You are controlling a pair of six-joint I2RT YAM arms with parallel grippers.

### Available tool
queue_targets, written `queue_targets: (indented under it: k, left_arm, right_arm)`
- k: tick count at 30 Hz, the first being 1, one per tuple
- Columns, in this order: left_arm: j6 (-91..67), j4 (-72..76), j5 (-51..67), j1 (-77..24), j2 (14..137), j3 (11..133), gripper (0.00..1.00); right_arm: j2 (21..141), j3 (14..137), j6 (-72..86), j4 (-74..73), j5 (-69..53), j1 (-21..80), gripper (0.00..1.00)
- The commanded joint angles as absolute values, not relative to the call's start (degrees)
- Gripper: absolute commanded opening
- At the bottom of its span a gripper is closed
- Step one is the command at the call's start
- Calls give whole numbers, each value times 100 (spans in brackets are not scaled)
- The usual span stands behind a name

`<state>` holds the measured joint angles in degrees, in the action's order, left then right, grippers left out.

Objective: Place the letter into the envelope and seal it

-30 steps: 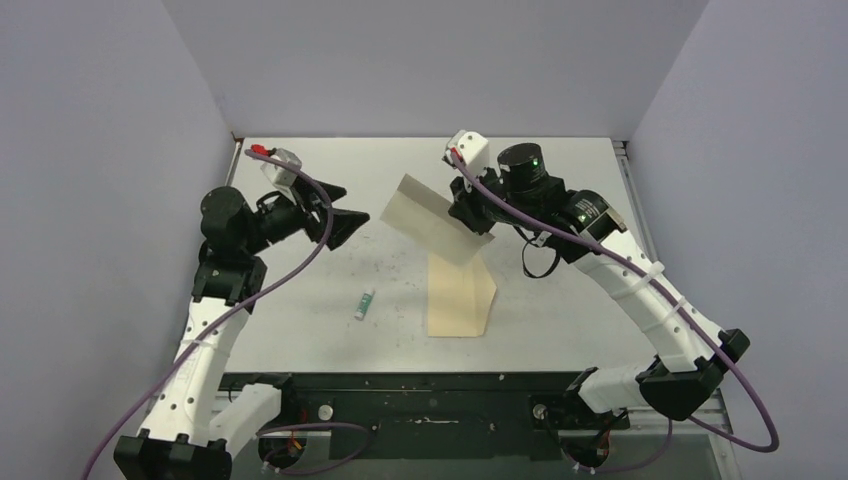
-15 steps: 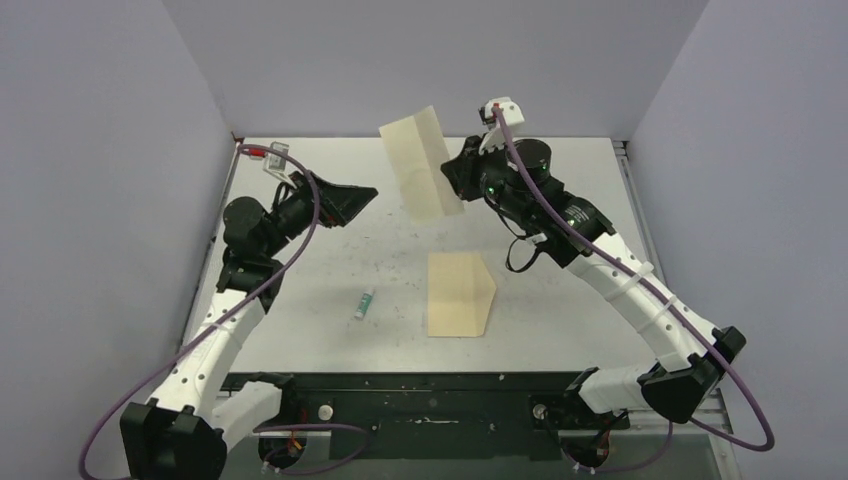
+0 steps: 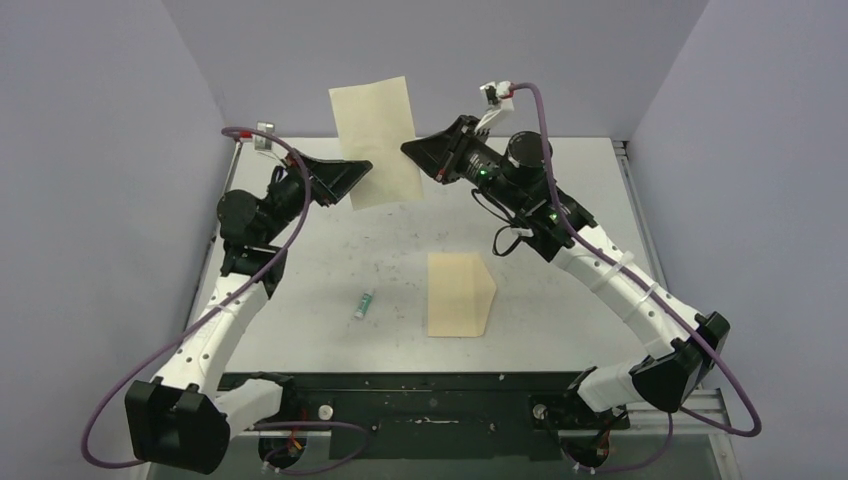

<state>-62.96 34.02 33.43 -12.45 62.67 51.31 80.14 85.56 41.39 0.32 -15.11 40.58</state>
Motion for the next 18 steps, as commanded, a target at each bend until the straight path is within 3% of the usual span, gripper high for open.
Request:
queue_targets:
  k: [1,8,10,14,18]
  left_arm:
    - [-7057,4719,3918,-1047,6491,5393,61]
    - [-6757,4454,4119,-964,6424,5453,29]
    - [-6666,4262,4151,-967,6450,5504,31]
    - [-6703,4348,4445,-967,6557,5600,46]
    - [-6702,4251,4438,-967,6689,5713,47]
  right_arm:
    - [8001,8637,4677,732,-2045,3999,5]
    - [7770,8271,4671,765,-2382,3673,5]
    - [7742,8248,4556,705,-2386,3640,5]
    - [7830,8358,4158,550,-2955,3650,5]
    - [7824,8418,3683,274,-3267,3665,5]
